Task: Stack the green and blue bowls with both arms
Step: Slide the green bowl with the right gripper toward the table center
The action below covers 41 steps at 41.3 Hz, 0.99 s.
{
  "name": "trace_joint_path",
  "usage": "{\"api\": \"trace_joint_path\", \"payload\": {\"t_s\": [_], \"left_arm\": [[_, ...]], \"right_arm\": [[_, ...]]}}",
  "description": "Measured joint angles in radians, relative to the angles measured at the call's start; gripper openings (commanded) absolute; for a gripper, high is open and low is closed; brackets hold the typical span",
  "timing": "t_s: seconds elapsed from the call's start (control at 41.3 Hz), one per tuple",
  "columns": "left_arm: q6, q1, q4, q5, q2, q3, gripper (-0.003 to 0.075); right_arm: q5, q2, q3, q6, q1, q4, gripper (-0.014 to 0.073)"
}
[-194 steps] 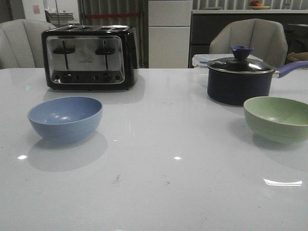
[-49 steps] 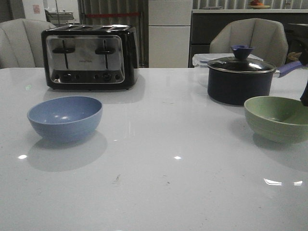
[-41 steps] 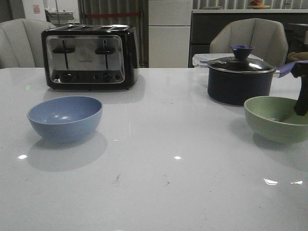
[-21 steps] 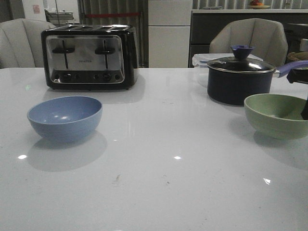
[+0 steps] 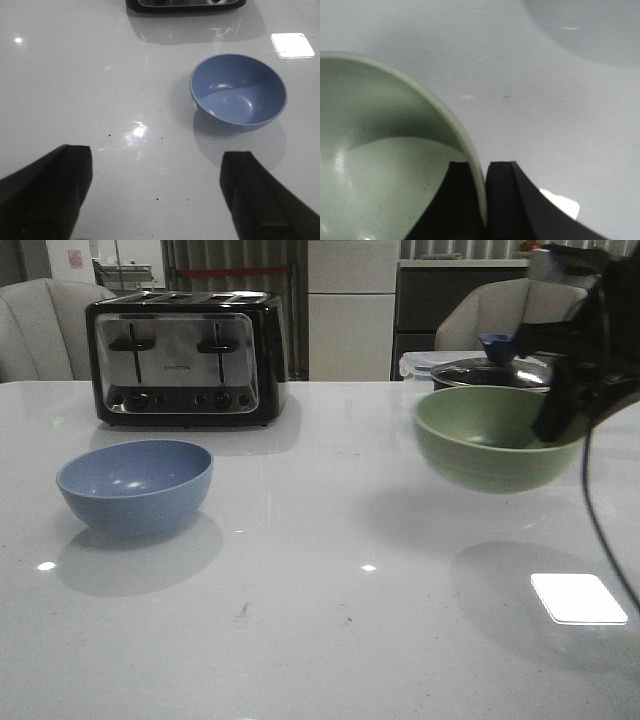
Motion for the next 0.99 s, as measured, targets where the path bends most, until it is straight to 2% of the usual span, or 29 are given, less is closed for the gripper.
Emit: {"api": "trace_joint_path", "payload": {"t_s": [0.121, 0.266, 0.508, 0.581, 0.798, 0.992], "left_arm": [[0.0, 0.0, 0.0, 0.0, 0.0, 0.0, 0.058], [0.0, 0.0, 0.0, 0.0, 0.0, 0.0, 0.058], [0.0, 0.0, 0.0, 0.0, 0.0, 0.0, 0.058], [0.0, 0.0, 0.0, 0.0, 0.0, 0.0, 0.058], [0.0, 0.0, 0.0, 0.0, 0.0, 0.0, 0.058], [0.0, 0.0, 0.0, 0.0, 0.0, 0.0, 0.058]], "right_arm": [[-0.021, 0.011, 0.0, -0.002, 0.124, 0.006, 0.0112], [-0.06, 0.047, 0.0, -0.004, 0.223, 0.015, 0.0112], [-0.088, 0.128, 0.0, -0.004, 0.294, 0.045, 0.0122], [-0.088, 0.145, 0.0, -0.004, 0.3, 0.047, 0.0162], [-0.09, 0.173, -0.001, -0.004, 0.3, 0.049, 0.0372], [-0.1, 0.173, -0.001, -0.004, 0.3, 0.05, 0.0399]]}}
